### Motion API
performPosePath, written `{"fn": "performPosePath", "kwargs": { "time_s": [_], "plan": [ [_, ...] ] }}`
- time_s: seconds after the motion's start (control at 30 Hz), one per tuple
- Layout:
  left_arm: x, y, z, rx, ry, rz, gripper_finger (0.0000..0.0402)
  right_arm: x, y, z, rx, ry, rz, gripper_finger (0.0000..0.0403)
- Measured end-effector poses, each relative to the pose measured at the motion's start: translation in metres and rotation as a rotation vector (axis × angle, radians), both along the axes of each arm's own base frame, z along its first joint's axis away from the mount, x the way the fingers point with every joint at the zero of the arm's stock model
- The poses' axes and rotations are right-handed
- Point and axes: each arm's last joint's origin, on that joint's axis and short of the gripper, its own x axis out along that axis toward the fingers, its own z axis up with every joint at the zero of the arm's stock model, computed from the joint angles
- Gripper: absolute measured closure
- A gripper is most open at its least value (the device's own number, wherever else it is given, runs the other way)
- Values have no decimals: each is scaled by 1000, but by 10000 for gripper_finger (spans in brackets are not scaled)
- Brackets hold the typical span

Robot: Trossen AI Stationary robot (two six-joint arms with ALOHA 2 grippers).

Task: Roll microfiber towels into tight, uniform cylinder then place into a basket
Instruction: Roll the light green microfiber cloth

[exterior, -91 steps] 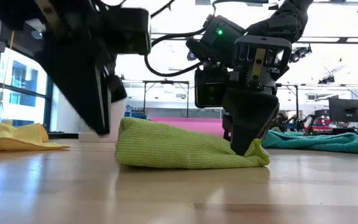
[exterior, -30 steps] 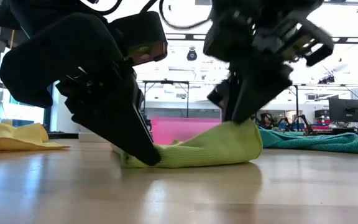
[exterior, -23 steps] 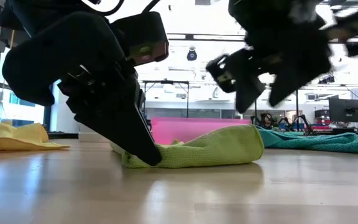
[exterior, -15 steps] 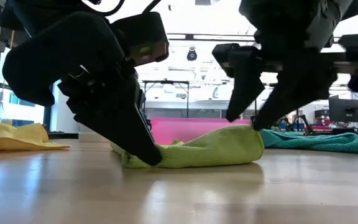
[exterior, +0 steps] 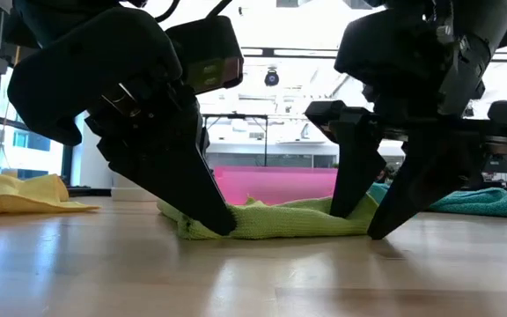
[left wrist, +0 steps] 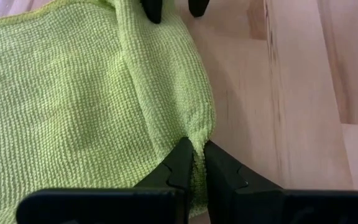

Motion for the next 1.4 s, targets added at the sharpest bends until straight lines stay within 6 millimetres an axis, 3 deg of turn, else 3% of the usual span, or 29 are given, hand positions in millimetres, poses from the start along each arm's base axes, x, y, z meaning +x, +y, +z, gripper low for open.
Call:
{"fn": "performPosePath", "kwargs": {
  "time_s": [0.37, 0.9, 1.4],
  "plan": [
    [0, 0, 0, 1, 1, 0, 383, -5, 7, 12, -38, -55, -12, 251],
    [0, 0, 0, 2, 0, 0, 383, -6, 4, 12, -113, -86, -83, 251],
    [0, 0, 0, 1, -2, 3, 383, -7, -2, -1, -83, 8, -176, 254]
  ]
}}
